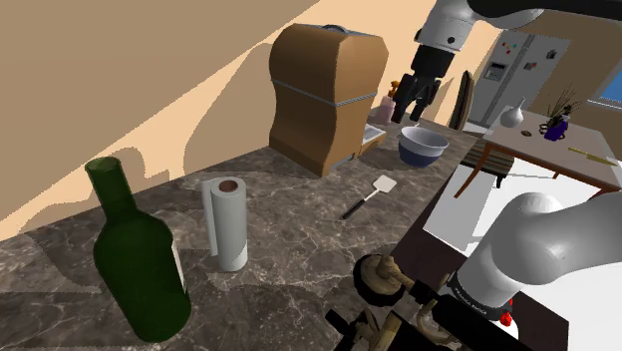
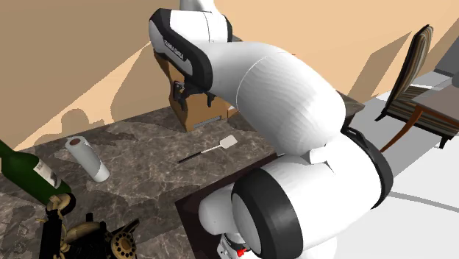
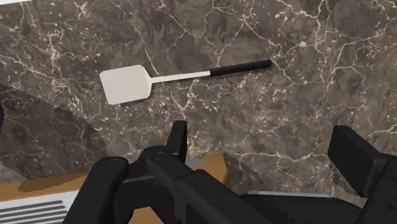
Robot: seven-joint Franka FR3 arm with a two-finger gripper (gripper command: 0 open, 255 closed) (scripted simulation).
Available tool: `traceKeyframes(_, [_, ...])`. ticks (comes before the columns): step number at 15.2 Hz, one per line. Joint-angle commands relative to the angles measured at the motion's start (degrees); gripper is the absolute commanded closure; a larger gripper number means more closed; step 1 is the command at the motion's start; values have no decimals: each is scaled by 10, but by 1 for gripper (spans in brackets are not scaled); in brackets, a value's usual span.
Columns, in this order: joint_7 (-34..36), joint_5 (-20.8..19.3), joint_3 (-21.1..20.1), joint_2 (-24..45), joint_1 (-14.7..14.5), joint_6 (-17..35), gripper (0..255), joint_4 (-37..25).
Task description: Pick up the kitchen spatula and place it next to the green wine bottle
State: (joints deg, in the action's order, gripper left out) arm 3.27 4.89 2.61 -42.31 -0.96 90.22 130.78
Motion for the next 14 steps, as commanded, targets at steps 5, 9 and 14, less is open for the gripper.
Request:
traceKeyframes(5, [149,18,-38,13,51,75,0,65])
traceKeyframes(9, [298,37,-76,36,100,150,0,122])
traceKeyframes(14, [482,60,-124,74,158,244,0,185])
